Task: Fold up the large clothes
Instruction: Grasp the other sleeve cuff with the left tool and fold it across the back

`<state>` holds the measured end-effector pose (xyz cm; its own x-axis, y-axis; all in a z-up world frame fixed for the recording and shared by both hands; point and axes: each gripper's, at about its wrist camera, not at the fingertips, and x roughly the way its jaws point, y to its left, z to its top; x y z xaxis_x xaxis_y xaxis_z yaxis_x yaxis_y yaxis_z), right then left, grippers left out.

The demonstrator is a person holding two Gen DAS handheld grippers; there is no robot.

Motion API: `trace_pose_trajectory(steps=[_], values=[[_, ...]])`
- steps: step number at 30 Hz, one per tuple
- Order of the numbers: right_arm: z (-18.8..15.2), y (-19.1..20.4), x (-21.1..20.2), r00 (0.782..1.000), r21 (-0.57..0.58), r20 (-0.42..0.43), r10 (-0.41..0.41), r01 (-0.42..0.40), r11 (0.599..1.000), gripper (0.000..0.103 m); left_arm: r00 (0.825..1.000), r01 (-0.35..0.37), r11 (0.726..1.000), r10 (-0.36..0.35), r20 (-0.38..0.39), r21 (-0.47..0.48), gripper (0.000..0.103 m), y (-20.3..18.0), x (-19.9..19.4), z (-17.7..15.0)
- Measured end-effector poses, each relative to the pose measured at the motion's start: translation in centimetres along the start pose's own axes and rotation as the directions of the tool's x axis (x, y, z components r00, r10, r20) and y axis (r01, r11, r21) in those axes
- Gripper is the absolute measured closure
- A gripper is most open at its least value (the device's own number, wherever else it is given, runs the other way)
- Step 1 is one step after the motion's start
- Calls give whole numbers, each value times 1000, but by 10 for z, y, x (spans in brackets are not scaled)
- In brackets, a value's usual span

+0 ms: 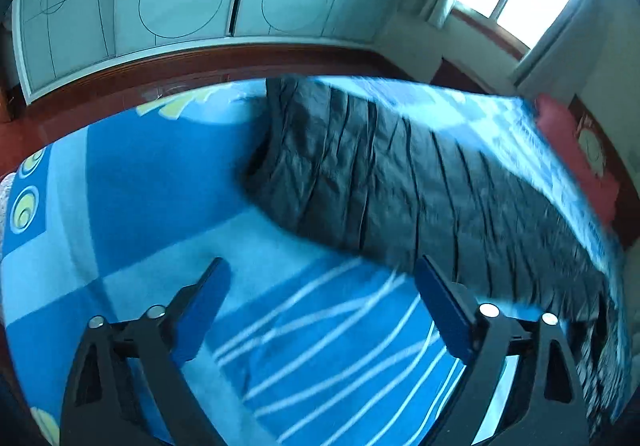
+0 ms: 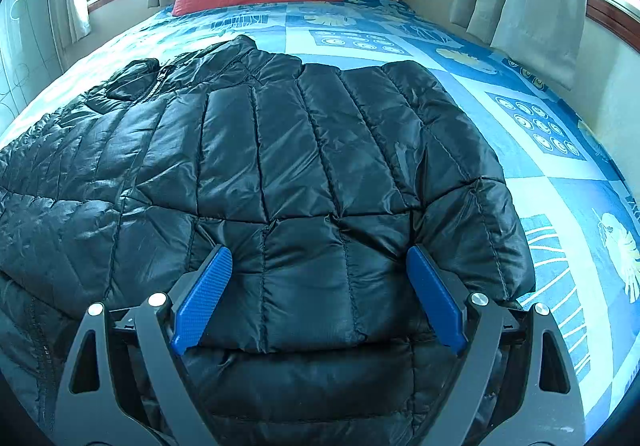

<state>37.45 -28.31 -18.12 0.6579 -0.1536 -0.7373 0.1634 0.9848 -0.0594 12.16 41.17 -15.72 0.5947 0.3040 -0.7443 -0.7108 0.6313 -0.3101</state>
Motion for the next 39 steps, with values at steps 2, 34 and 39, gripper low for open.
trace_pose_trajectory(steps=[2,34,39], values=[[0,0,0,1000,0,0,0,0,1000,15,1000,10,1000,-10,15,-7,20,0,7,8],[-1,0,0,1000,-2,6,-2,2,1000,15,972,123,972,-159,173,201,92,-116,-42,29],[0,0,-1,1000,2,8,1,-1,1000,15,945,258,901,-310,102,349,92,-219,-56,-12]])
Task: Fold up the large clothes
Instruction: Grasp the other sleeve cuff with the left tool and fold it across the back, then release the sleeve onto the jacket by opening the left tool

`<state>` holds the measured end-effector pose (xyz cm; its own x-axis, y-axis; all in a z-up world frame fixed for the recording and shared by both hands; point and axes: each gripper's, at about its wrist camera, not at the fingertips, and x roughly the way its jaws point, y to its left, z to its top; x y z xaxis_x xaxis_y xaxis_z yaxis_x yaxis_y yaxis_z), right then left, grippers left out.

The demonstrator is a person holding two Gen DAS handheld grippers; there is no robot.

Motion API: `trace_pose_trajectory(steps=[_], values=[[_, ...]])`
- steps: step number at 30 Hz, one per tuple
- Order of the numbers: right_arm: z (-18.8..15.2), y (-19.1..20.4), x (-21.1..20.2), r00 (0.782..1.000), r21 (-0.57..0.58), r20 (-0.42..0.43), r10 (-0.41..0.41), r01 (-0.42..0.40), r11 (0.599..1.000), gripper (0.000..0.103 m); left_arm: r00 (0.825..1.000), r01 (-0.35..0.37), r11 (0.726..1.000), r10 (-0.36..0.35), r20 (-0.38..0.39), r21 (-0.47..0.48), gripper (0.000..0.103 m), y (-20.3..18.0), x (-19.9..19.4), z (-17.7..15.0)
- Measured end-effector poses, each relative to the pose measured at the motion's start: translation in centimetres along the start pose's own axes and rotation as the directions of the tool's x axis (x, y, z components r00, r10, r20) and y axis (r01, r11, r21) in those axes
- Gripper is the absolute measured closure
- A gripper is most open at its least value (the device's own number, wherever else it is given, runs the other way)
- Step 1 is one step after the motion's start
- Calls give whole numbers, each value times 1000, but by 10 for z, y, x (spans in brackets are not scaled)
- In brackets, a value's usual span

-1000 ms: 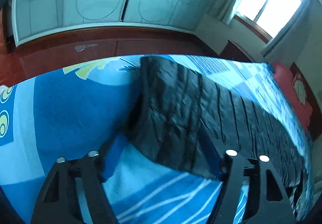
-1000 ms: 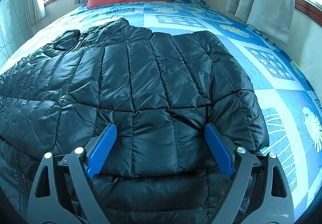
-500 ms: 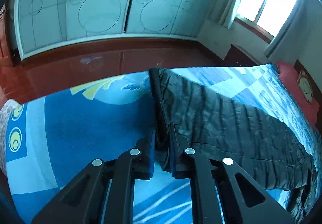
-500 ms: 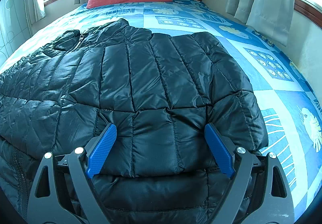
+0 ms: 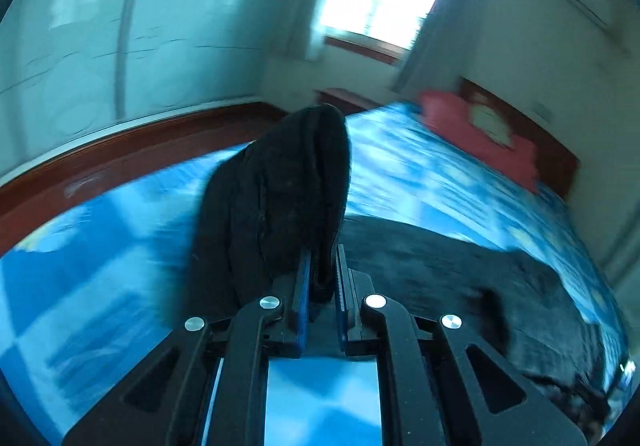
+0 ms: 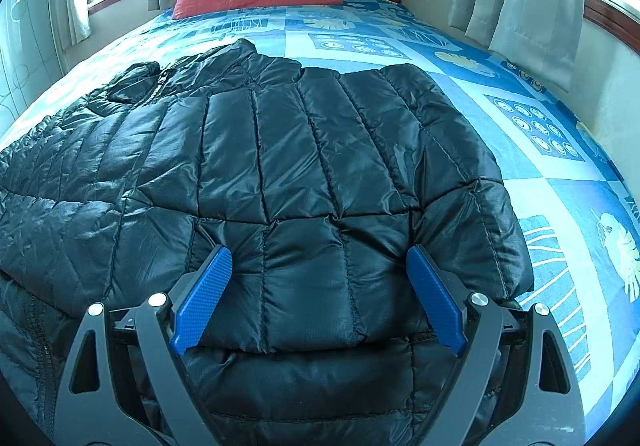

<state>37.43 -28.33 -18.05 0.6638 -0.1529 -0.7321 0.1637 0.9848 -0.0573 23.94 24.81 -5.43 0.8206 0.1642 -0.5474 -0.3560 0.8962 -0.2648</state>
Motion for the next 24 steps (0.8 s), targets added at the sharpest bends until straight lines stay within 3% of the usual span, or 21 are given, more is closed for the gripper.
trace_pose_trajectory(steps=[7,13,20,24], values=[[2,-2,0,1000,4,3,3,-3,1000,15,983,170,976,-157,-98,136,92,-141,30,-31],[3,-3,1,1000,9,5,7,-7,1000,14,952,285,923,-243,-184,258,92,-261,47,-73],[3,-3,1,1000,13,8,11,-11,1000,14,925,335,876,-235,-299,346,92,-330,71,-134],[4,-4,3,1000,12,8,9,-10,1000,14,921,330,866,-208,-328,376,92,-341,78,-156]])
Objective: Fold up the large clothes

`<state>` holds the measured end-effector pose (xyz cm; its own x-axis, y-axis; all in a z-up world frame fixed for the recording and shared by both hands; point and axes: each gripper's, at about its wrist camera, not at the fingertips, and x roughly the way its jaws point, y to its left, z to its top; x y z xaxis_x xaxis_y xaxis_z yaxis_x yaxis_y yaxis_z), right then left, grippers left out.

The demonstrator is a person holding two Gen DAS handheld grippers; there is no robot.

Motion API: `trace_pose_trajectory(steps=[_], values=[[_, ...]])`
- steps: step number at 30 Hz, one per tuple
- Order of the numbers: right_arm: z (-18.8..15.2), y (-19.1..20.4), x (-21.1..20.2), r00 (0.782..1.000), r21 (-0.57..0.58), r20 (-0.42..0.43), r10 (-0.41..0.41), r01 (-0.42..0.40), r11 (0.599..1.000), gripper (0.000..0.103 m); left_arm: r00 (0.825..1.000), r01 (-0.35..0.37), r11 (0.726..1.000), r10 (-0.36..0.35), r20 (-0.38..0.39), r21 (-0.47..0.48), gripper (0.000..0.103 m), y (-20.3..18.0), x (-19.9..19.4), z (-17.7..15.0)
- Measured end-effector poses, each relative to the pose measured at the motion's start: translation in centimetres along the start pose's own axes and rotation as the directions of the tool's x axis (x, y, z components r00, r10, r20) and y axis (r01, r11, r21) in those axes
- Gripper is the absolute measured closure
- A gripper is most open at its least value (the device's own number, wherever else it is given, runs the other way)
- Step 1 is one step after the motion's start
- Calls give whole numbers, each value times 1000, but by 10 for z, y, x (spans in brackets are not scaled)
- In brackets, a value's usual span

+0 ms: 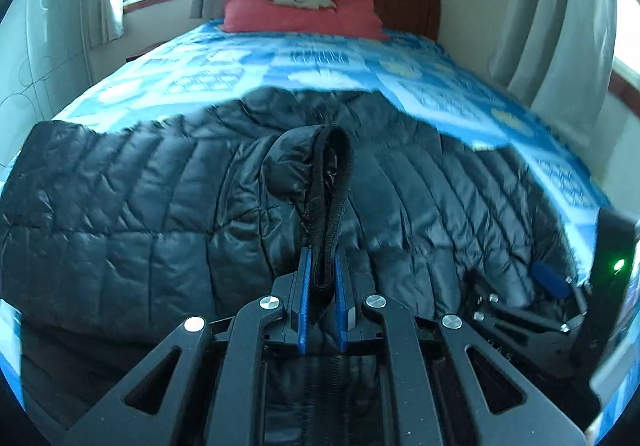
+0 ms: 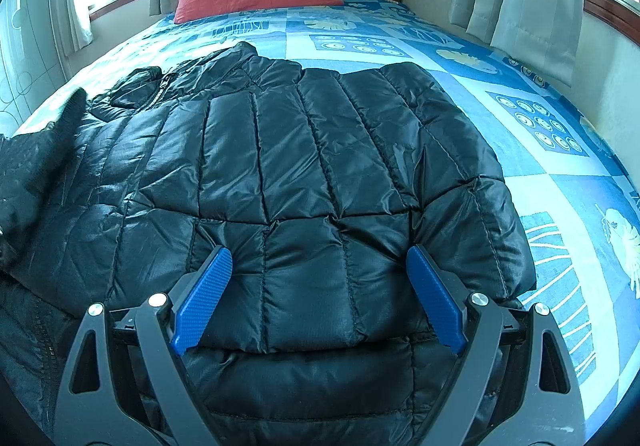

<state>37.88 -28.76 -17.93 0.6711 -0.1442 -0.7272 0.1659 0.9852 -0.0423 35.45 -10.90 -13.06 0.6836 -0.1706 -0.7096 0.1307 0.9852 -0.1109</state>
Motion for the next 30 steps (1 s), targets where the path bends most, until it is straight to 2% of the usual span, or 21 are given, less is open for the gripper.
trace_pose_trajectory(steps=[13,15,18,20,23,25,27,30], values=[[-4,3,-3,1000,-1,-1,-5,5,1000,14,998,-62,996,62,-7,59,90,-9,8,-17],[-1,2,-4,1000,1,-7,2,-2,1000,14,998,-59,996,60,-12,73,85,-12,5,-16],[1,1,-17,1000,5,3,12,-12,1000,14,1000,-8,997,8,-2,73,74,-11,-13,-15],[4,5,-34,999,7,36,13,-13,1000,14,1000,4,997,-6,20,78,52,-5,-32,-16],[11,22,-61,992,10,83,95,-96,995,14,997,29,998,-33,76,51,38,15,-66,-22],[18,39,-69,981,15,78,178,-179,984,15,995,22,999,-25,94,34,32,32,-83,-26],[25,61,-66,966,21,47,256,-257,966,15,994,-12,1000,10,111,20,31,58,-101,-32],[33,92,-56,954,10,14,300,-300,954,15,986,-97,995,98,132,-16,31,101,-119,-39]])
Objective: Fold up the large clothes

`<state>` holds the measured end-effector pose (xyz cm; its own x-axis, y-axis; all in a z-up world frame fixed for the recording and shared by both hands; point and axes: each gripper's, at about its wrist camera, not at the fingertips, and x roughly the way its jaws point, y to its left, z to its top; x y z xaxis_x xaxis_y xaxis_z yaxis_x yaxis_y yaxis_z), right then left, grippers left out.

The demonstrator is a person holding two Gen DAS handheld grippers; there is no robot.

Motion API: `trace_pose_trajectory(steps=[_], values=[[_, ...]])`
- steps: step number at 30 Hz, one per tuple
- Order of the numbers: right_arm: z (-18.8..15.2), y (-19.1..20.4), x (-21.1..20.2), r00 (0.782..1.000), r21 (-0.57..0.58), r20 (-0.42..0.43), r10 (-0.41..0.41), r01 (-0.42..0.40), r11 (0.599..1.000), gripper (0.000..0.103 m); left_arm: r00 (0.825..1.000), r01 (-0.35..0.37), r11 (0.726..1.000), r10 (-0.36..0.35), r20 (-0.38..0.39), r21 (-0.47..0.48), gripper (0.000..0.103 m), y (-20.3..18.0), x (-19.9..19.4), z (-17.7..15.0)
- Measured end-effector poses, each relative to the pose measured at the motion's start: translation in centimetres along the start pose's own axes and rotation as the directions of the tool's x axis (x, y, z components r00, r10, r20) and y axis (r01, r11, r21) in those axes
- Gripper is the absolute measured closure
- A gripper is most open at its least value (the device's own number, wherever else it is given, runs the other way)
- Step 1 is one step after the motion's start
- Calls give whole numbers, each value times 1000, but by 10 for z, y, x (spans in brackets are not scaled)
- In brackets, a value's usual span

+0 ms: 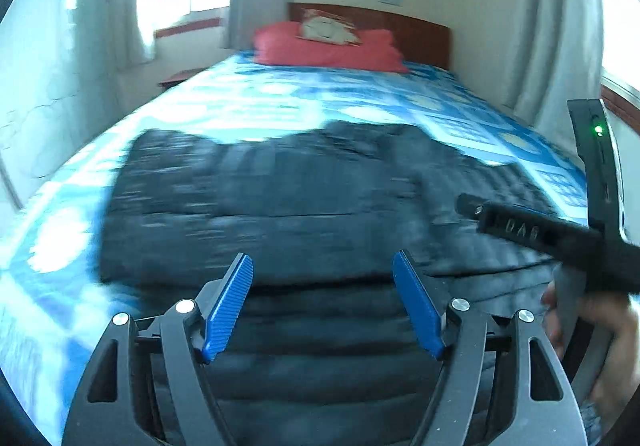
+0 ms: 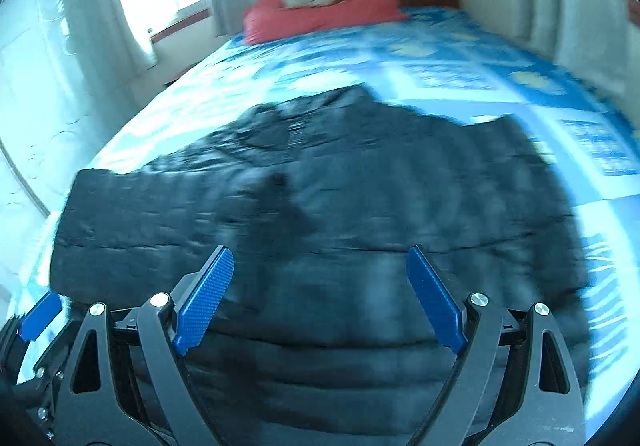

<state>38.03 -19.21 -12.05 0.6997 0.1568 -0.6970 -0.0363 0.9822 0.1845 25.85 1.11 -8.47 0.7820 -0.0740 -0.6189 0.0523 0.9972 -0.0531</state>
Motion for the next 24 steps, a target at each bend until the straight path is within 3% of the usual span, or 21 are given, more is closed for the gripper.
trace_pose_trajectory(steps=[3,5,6,9,12,16,21,24], values=[[2,27,33,997,-26,-74,9,-11,1000,19,995,-101,995,101,24,-11,31,40,-9,-3],[-1,39,50,990,-31,-137,15,-20,999,50,986,-163,986,164,18,-27,31,68,-10,-6],[-4,43,57,987,-36,-162,6,-12,999,70,983,-182,982,182,10,-42,31,79,-10,-7],[-2,46,49,994,-58,-111,-3,-4,998,87,975,-221,969,221,-10,-106,31,115,-11,-8],[3,42,24,999,-64,-34,-29,27,998,89,969,-247,959,248,-10,-137,31,134,-11,-4],[17,4,-7,990,-90,43,-136,140,986,89,970,-243,957,245,-5,-160,31,142,-7,3],[19,-70,-22,957,-53,41,-287,289,956,89,979,-205,967,205,-19,-149,31,128,13,13],[13,-105,-22,946,-25,11,-325,325,945,88,983,-182,975,181,-27,-128,31,112,28,19]])
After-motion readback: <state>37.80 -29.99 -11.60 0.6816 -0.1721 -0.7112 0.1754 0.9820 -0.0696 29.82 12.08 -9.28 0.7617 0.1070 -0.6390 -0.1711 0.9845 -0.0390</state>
